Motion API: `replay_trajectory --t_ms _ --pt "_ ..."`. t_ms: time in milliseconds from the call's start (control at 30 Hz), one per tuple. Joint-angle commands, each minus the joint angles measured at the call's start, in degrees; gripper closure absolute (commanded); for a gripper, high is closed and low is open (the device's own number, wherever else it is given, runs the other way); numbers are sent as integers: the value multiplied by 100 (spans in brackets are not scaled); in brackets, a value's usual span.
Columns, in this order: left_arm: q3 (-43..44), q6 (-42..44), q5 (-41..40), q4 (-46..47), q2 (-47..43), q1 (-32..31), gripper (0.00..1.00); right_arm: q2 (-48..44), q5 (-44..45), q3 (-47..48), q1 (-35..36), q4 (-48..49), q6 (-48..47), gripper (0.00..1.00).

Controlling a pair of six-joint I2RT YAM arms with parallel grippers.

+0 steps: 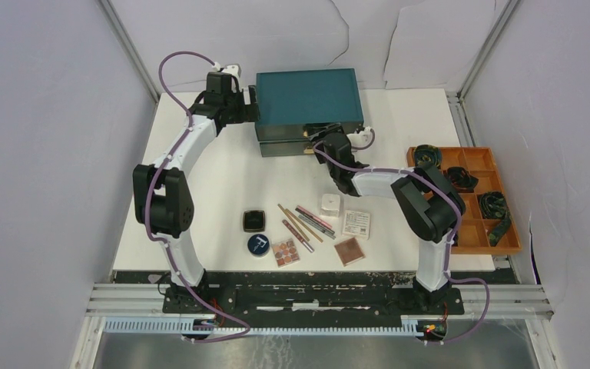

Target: Organize the makeup

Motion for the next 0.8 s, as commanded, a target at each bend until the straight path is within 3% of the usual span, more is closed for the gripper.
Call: replay_trajectory --t_ms 0,167,333,767 --pt "-94 -74 -23 -133 -67 47 0 196 -7 463 -112 302 -104 36" --pt "-125 -70 -23 -128 -100 43 0 292 82 494 -121 466 -124 39" --pt "-206 -61 -32 -92 -104 56 0 229 17 501 -130 499 -386 58" --pt "-206 -79 -32 -91 -41 65 0 -198 85 -238 -187 568 -358 78"
